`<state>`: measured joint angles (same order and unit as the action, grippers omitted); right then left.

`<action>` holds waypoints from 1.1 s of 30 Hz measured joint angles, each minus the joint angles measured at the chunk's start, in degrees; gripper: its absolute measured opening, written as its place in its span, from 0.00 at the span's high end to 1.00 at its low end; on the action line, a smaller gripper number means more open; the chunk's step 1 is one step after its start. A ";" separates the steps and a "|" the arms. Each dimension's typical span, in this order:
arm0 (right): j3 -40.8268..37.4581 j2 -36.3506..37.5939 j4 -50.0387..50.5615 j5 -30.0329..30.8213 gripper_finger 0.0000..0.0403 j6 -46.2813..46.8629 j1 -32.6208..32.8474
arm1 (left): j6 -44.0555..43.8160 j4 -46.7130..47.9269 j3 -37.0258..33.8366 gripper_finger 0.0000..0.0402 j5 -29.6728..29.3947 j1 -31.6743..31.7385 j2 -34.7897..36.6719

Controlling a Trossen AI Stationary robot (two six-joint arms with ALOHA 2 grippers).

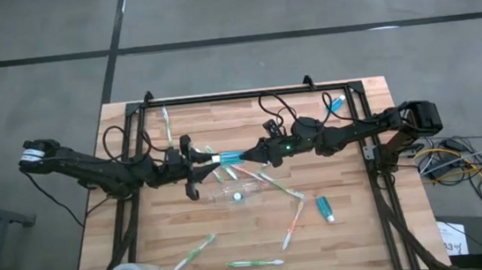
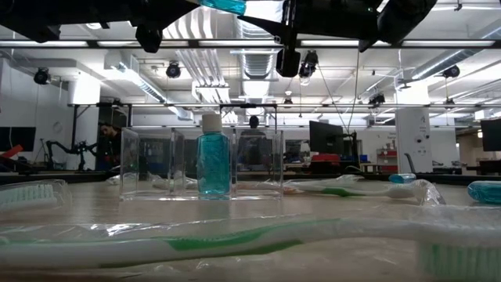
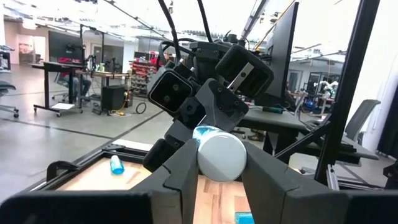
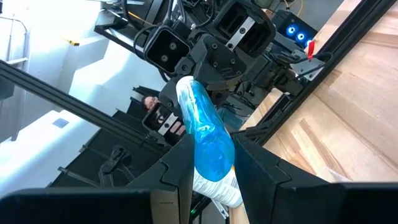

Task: Pick & Place toothbrushing station
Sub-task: Put the blue mouthwash bottle into the transparent organizer

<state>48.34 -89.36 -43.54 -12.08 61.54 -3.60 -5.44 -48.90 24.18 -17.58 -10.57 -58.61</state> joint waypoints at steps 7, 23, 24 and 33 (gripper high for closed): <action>-0.02 0.00 -0.29 0.01 0.76 0.00 0.00 | -0.51 0.00 0.00 0.73 0.04 0.00 0.00; -0.06 0.00 -0.10 -1.02 0.71 -0.70 0.00 | -0.27 0.71 -0.01 0.73 0.22 -0.01 0.05; -0.13 0.00 0.00 -1.31 0.71 -0.72 -0.01 | -0.25 0.73 -0.02 0.73 0.22 -0.02 0.11; -0.13 0.00 0.08 -1.47 0.67 -0.68 -0.02 | -0.23 0.72 -0.02 0.73 0.22 -0.02 0.15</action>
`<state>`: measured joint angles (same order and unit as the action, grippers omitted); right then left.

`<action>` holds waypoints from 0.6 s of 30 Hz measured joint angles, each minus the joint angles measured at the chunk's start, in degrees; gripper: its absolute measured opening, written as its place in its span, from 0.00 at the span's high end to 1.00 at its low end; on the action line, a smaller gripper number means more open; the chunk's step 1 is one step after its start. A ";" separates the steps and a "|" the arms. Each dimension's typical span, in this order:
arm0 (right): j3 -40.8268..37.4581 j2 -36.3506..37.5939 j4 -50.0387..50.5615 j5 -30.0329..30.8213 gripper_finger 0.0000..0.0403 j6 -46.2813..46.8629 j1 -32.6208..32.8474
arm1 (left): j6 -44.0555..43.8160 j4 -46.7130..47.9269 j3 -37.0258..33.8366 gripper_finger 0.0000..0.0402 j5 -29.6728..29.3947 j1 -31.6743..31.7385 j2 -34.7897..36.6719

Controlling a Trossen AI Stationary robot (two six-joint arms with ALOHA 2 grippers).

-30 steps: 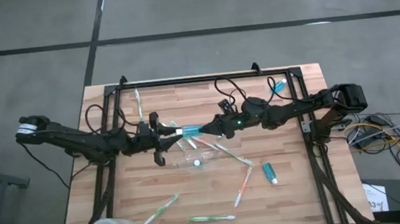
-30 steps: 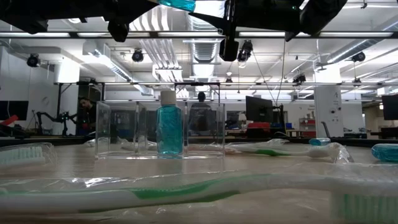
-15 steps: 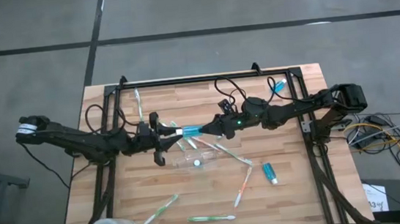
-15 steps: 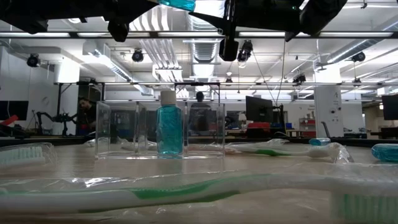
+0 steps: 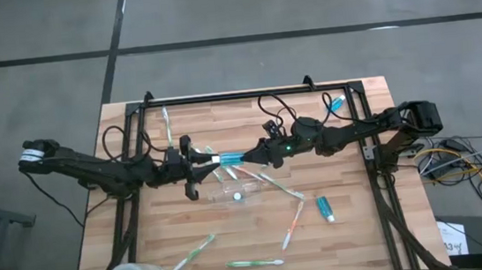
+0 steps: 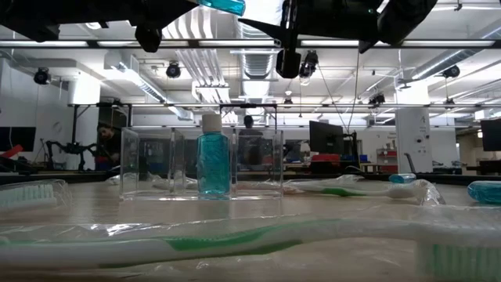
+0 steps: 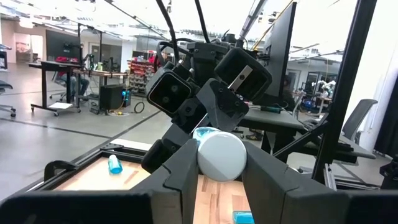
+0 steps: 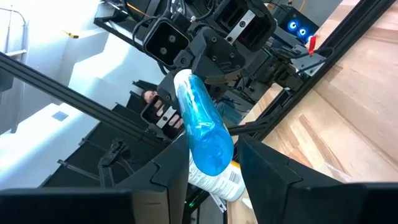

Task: Pick & Place toothbrushing station
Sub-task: Put the blue mouthwash bottle into the transparent organizer

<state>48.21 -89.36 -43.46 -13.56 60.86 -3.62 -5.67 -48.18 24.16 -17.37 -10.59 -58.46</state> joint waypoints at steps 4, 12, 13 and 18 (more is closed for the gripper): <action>0.00 0.00 -0.02 0.02 0.67 0.05 0.00 | -0.02 0.10 -0.02 0.73 0.00 0.00 0.00; 0.02 0.00 -0.07 0.02 0.67 0.22 -0.02 | -0.28 0.17 -0.04 0.73 0.12 0.00 -0.04; 0.02 0.00 -0.07 0.02 0.67 0.20 -0.02 | -0.31 0.17 -0.04 0.73 0.45 0.00 -0.04; 0.04 0.00 -0.17 -0.05 0.67 0.27 -0.02 | -0.24 0.21 -0.07 0.73 1.92 0.00 0.09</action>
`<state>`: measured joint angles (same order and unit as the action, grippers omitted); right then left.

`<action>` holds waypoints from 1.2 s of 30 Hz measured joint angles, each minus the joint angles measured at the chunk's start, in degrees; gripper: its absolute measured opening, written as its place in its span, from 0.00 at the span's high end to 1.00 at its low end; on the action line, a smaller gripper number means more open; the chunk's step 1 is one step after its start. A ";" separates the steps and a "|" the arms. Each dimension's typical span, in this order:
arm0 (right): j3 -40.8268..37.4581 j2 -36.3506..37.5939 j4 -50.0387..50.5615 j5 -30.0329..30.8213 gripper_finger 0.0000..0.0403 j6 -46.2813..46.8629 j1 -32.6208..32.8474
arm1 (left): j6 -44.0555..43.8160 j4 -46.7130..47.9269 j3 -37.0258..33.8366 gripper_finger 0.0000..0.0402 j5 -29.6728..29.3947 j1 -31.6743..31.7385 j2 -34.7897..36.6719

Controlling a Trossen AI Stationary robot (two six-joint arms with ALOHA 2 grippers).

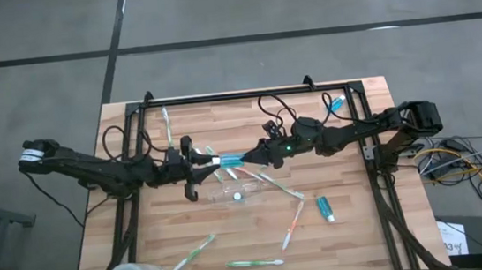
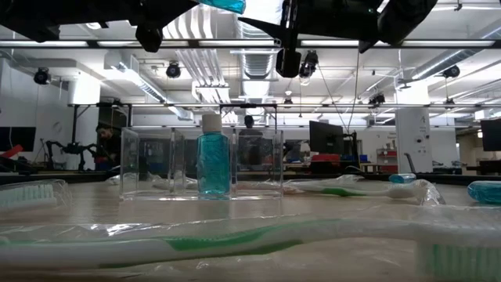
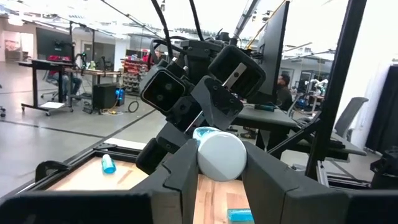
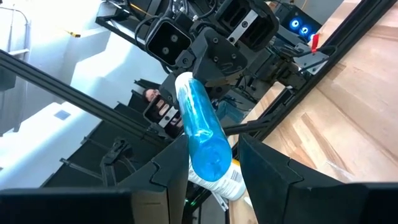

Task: Pick & Place toothbrushing station
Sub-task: Put the blue mouthwash bottle into the transparent organizer

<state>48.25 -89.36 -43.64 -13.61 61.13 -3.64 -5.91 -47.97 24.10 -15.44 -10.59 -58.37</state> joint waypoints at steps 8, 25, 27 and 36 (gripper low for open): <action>0.07 0.00 -0.04 0.02 0.67 0.27 -0.13 | -0.04 0.07 0.00 0.73 0.37 0.00 0.39; 0.07 0.02 -0.26 1.19 0.67 0.39 -1.15 | -3.48 -0.04 0.00 0.73 4.24 -0.24 0.53; 0.07 0.02 -0.32 1.14 0.67 0.39 -1.15 | -3.84 -0.04 0.00 0.73 4.55 -0.26 0.53; 0.07 0.02 -0.31 0.77 0.67 0.39 -1.09 | -6.04 1.64 0.00 0.73 4.40 -0.37 0.61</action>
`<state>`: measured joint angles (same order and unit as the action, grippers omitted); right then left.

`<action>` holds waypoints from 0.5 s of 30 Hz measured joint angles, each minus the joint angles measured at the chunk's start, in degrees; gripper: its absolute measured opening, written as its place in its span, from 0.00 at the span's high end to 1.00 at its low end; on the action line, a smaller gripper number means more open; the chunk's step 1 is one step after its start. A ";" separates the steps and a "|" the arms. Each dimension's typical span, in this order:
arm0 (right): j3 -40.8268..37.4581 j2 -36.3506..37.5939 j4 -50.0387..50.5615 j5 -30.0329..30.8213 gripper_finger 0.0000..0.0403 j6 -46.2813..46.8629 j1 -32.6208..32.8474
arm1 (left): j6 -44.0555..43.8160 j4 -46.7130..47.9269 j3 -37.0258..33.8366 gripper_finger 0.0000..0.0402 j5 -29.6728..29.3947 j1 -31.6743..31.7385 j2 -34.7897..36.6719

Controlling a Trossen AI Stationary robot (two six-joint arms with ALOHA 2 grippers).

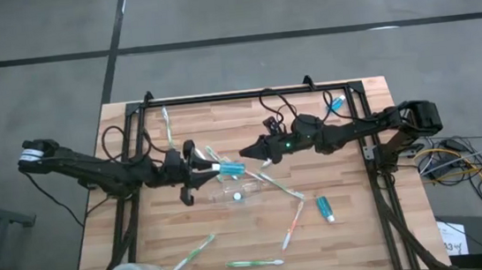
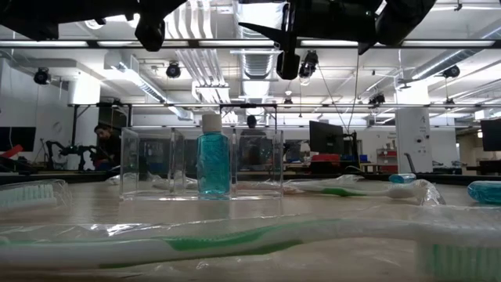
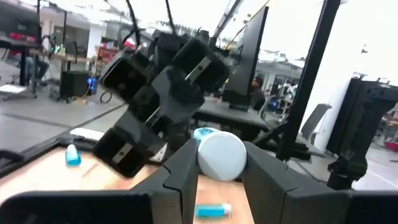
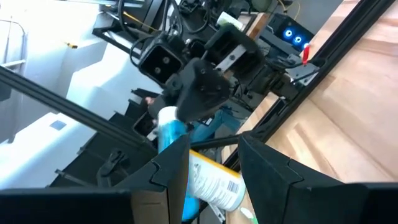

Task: Pick & Place toothbrushing station
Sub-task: Put the blue mouthwash bottle into the transparent organizer

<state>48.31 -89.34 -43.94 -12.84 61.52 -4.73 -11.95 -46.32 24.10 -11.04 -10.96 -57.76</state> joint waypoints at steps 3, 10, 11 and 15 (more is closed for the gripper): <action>0.00 0.00 -0.07 -0.13 0.67 -0.06 0.02 | -0.12 3.93 0.00 0.73 -0.47 0.02 0.15; 0.00 0.78 -0.17 -0.75 0.67 -1.20 0.02 | -0.79 10.96 0.00 0.73 -3.60 0.02 2.43; 0.00 0.95 -0.13 -0.83 0.67 -1.43 0.02 | -1.28 12.49 0.01 0.73 -4.13 0.02 3.08; 0.02 2.17 -0.04 -0.92 0.67 -3.08 0.02 | -3.29 22.51 1.76 0.73 -6.09 0.02 6.18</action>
<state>48.33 -87.17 -43.98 -13.76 58.43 -4.71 -15.23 -23.81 25.86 -17.14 -10.94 -51.58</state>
